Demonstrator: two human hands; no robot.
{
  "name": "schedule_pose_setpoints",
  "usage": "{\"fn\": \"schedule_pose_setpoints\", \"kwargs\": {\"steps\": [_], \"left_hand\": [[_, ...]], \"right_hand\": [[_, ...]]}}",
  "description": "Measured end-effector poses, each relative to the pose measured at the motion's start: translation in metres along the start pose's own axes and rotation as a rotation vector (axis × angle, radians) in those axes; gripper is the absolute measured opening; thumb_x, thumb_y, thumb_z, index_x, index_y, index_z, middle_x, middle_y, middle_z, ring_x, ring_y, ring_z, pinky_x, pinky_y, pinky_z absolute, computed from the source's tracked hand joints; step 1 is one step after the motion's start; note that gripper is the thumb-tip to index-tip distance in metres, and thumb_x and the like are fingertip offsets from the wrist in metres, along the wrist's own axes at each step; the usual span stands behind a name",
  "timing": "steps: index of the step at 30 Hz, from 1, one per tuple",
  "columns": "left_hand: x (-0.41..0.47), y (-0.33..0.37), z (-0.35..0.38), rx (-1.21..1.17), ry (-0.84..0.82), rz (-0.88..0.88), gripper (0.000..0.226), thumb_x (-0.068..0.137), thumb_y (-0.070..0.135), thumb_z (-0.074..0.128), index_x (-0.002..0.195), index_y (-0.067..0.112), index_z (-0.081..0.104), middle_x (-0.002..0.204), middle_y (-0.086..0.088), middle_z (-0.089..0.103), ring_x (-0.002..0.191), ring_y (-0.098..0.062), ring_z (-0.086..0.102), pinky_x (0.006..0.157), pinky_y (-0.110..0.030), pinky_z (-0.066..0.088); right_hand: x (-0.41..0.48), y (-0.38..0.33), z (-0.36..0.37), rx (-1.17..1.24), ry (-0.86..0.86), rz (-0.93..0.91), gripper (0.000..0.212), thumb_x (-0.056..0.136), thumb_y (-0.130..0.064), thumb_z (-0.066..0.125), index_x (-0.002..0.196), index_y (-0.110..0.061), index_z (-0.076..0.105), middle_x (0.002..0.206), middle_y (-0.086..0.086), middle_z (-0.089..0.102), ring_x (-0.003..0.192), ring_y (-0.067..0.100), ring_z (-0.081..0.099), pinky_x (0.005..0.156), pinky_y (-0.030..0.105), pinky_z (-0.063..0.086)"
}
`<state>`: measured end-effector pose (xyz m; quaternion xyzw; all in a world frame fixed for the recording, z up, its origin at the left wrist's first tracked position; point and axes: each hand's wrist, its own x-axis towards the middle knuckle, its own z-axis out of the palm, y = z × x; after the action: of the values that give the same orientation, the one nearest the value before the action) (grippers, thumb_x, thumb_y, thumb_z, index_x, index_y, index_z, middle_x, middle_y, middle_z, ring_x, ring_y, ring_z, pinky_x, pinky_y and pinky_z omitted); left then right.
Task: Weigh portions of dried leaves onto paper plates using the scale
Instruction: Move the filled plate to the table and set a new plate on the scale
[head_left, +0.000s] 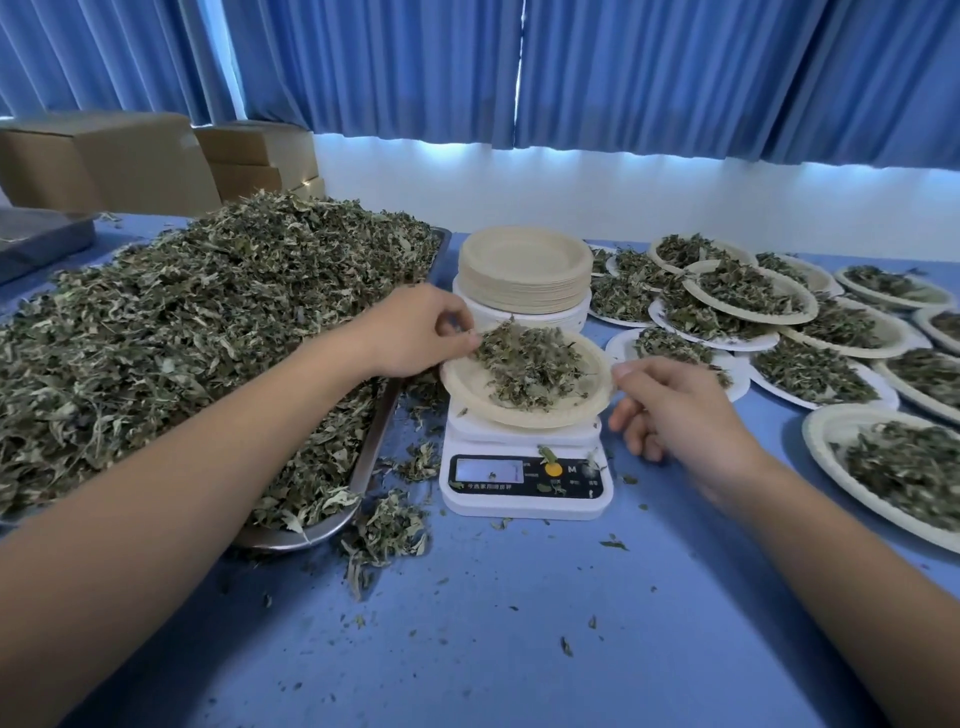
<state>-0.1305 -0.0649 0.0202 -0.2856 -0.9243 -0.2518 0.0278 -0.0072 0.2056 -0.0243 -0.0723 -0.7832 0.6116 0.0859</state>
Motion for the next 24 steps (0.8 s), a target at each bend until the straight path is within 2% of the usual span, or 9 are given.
{"fn": "schedule_pose_setpoints", "kwargs": {"steps": [3, 7, 8, 11, 12, 14, 18, 20, 24], "left_hand": [[0.002, 0.010, 0.001, -0.014, -0.045, -0.006, 0.023, 0.094, 0.037, 0.069, 0.111, 0.021, 0.071, 0.078, -0.004, 0.070, 0.065, -0.010, 0.059, 0.067, -0.029, 0.048], [0.011, 0.042, 0.003, -0.042, 0.043, -0.018, 0.027, 0.095, 0.027, 0.067, 0.120, 0.017, 0.071, 0.070, 0.013, 0.061, 0.061, 0.001, 0.055, 0.060, -0.020, 0.041], [0.016, 0.053, 0.005, -0.056, 0.058, -0.025, 0.027, 0.096, 0.025, 0.066, 0.121, 0.017, 0.071, 0.070, 0.016, 0.058, 0.058, 0.004, 0.054, 0.057, -0.017, 0.040], [0.032, 0.087, 0.017, -0.185, 0.046, -0.054, 0.025, 0.095, 0.019, 0.065, 0.119, 0.014, 0.072, 0.061, 0.015, 0.058, 0.040, -0.003, 0.051, 0.047, -0.017, 0.040], [0.038, 0.100, 0.022, -0.229, 0.024, -0.053, 0.025, 0.095, 0.017, 0.064, 0.118, 0.013, 0.072, 0.062, 0.010, 0.063, 0.041, -0.007, 0.051, 0.047, -0.020, 0.042], [0.048, 0.124, 0.033, -0.302, -0.043, -0.061, 0.024, 0.095, 0.014, 0.063, 0.117, 0.012, 0.071, 0.077, -0.007, 0.070, 0.051, -0.016, 0.051, 0.052, -0.024, 0.044], [0.079, 0.174, 0.067, -0.532, -0.156, -0.160, 0.022, 0.093, 0.004, 0.066, 0.115, 0.008, 0.070, 0.073, -0.001, 0.063, 0.048, -0.007, 0.053, 0.045, -0.021, 0.043], [0.100, 0.204, 0.085, -0.647, -0.181, -0.229, 0.020, 0.092, -0.001, 0.066, 0.111, 0.003, 0.069, 0.072, -0.004, 0.061, 0.043, -0.007, 0.050, 0.044, -0.021, 0.041], [0.138, 0.255, 0.116, -0.669, -0.217, -0.246, 0.018, 0.093, -0.006, 0.061, 0.110, -0.004, 0.067, 0.076, -0.010, 0.064, 0.042, -0.011, 0.051, 0.042, -0.023, 0.041]], "right_hand": [[-0.004, -0.007, 0.004, 0.093, -0.030, 0.079, 0.015, 0.099, -0.018, 0.065, 0.109, -0.008, 0.062, 0.057, 0.003, 0.065, 0.044, 0.017, 0.053, 0.039, 0.025, 0.037], [-0.005, -0.020, -0.008, 0.150, 0.065, 0.113, 0.015, 0.093, -0.008, 0.070, 0.106, -0.004, 0.064, 0.058, 0.004, 0.062, 0.042, 0.013, 0.053, 0.038, 0.024, 0.038], [-0.005, -0.021, -0.016, 0.128, 0.098, 0.111, 0.013, 0.091, -0.006, 0.072, 0.102, -0.003, 0.065, 0.056, 0.004, 0.060, 0.040, 0.013, 0.051, 0.038, 0.023, 0.038], [-0.006, -0.027, -0.047, 0.006, 0.216, 0.112, 0.018, 0.083, -0.001, 0.077, 0.094, -0.005, 0.065, 0.052, 0.006, 0.055, 0.035, 0.013, 0.043, 0.038, 0.023, 0.034], [-0.007, -0.028, -0.060, -0.035, 0.255, 0.114, 0.021, 0.082, -0.001, 0.078, 0.098, -0.005, 0.064, 0.056, 0.009, 0.055, 0.034, 0.013, 0.041, 0.038, 0.023, 0.034], [-0.008, -0.030, -0.089, -0.129, 0.318, 0.106, 0.025, 0.083, -0.004, 0.079, 0.103, -0.005, 0.065, 0.064, 0.010, 0.058, 0.036, 0.012, 0.042, 0.038, 0.024, 0.034], [-0.006, -0.031, -0.158, -0.329, 0.423, 0.071, 0.008, 0.090, -0.016, 0.076, 0.093, -0.013, 0.070, 0.068, 0.004, 0.063, 0.047, 0.015, 0.050, 0.050, 0.028, 0.043], [0.000, -0.027, -0.195, -0.349, 0.469, 0.092, 0.006, 0.095, -0.017, 0.071, 0.093, -0.011, 0.071, 0.065, 0.006, 0.064, 0.048, 0.016, 0.050, 0.051, 0.029, 0.046], [0.015, -0.015, -0.256, -0.357, 0.528, 0.180, 0.009, 0.097, -0.013, 0.068, 0.097, -0.005, 0.071, 0.040, 0.002, 0.053, 0.032, 0.013, 0.045, 0.035, 0.019, 0.039]]}}
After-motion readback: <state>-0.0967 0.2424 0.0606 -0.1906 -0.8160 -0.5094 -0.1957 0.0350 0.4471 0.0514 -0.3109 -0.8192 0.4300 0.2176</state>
